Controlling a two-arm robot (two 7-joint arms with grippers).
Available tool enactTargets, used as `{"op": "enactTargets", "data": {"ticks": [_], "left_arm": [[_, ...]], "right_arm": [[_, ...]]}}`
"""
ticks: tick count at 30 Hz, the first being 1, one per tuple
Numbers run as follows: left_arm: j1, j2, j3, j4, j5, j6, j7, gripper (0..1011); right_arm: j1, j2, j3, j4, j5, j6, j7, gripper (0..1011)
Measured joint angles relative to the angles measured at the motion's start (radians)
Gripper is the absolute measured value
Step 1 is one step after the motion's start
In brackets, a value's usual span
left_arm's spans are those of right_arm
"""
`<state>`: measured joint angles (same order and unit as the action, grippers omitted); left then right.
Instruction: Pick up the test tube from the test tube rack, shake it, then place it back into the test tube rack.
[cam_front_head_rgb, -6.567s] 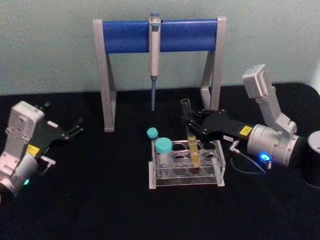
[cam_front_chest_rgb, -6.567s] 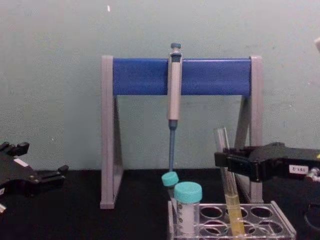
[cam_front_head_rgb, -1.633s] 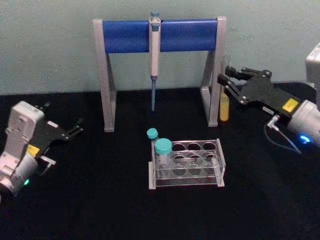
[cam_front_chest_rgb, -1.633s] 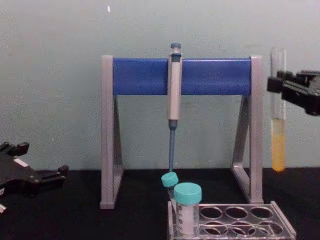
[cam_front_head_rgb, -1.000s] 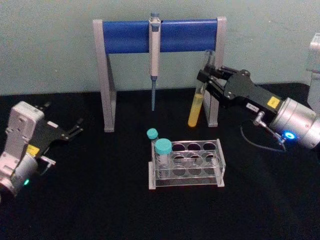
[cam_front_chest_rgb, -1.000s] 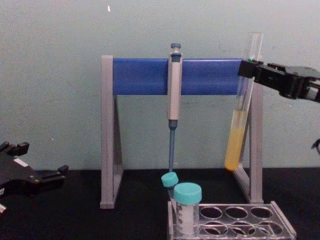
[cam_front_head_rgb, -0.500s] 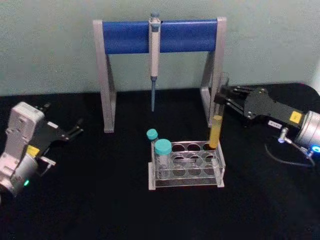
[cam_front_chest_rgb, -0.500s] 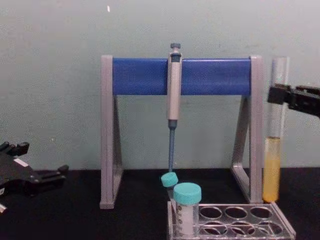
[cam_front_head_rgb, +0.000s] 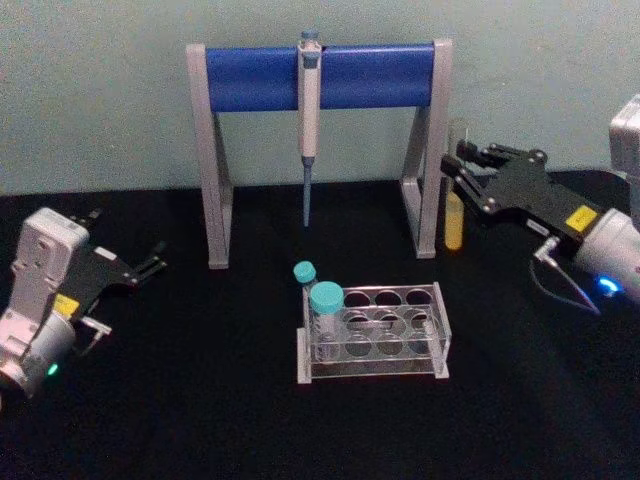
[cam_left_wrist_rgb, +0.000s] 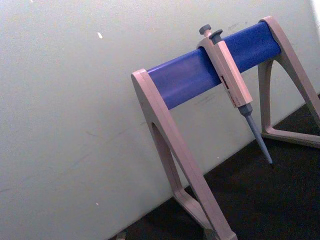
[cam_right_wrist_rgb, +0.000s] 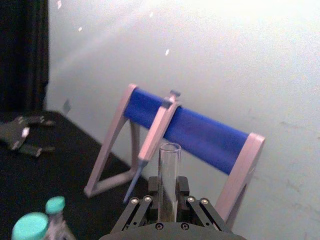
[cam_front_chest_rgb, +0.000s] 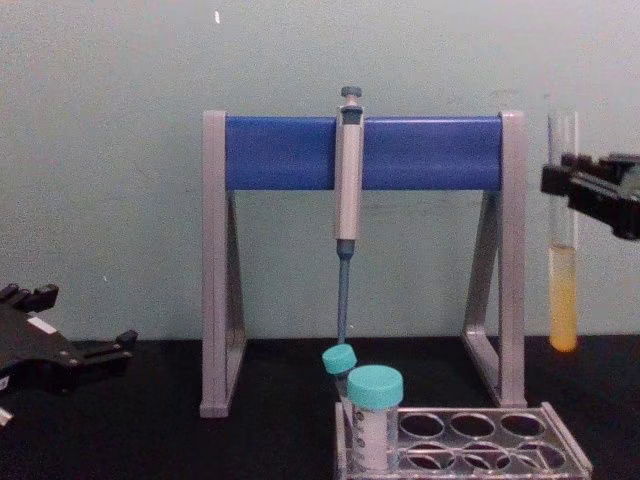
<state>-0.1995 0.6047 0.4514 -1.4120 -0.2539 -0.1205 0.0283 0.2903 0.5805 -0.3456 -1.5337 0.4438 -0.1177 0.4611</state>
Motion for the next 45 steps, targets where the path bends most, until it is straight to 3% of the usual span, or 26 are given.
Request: {"op": "enactTargets", "data": {"ticks": [7, 10, 14, 21, 25, 30, 34, 45], "left_arm": [[0.000, 0.000, 0.000, 0.000, 0.000, 0.000, 0.000, 1001], [0.000, 0.000, 0.000, 0.000, 0.000, 0.000, 0.000, 1002], [0.000, 0.000, 0.000, 0.000, 0.000, 0.000, 0.000, 1001], [0.000, 0.000, 0.000, 0.000, 0.000, 0.000, 0.000, 1001], [0.000, 0.000, 0.000, 0.000, 0.000, 0.000, 0.000, 1001], [0.000, 0.000, 0.000, 0.000, 0.000, 0.000, 0.000, 1002], [0.000, 0.000, 0.000, 0.000, 0.000, 0.000, 0.000, 1001], [0.000, 0.000, 0.000, 0.000, 0.000, 0.000, 0.000, 1001]], "right_arm": [[0.026, -0.074, 0.010, 0.053, 0.034, -0.021, 0.012, 228], [0.036, -0.100, 0.015, 0.073, 0.073, -0.023, 0.054, 229], [0.044, -0.120, 0.017, 0.097, 0.158, -0.016, 0.144, 229], [0.045, -0.099, 0.010, 0.110, 0.280, 0.011, 0.284, 228], [0.033, -0.064, 0.006, 0.103, 0.305, 0.019, 0.327, 228], [0.017, -0.004, -0.006, 0.075, 0.284, 0.018, 0.332, 228], [0.010, 0.021, -0.010, 0.067, 0.260, 0.008, 0.306, 229], [0.019, 0.023, -0.009, 0.071, 0.247, -0.008, 0.267, 228]]}}
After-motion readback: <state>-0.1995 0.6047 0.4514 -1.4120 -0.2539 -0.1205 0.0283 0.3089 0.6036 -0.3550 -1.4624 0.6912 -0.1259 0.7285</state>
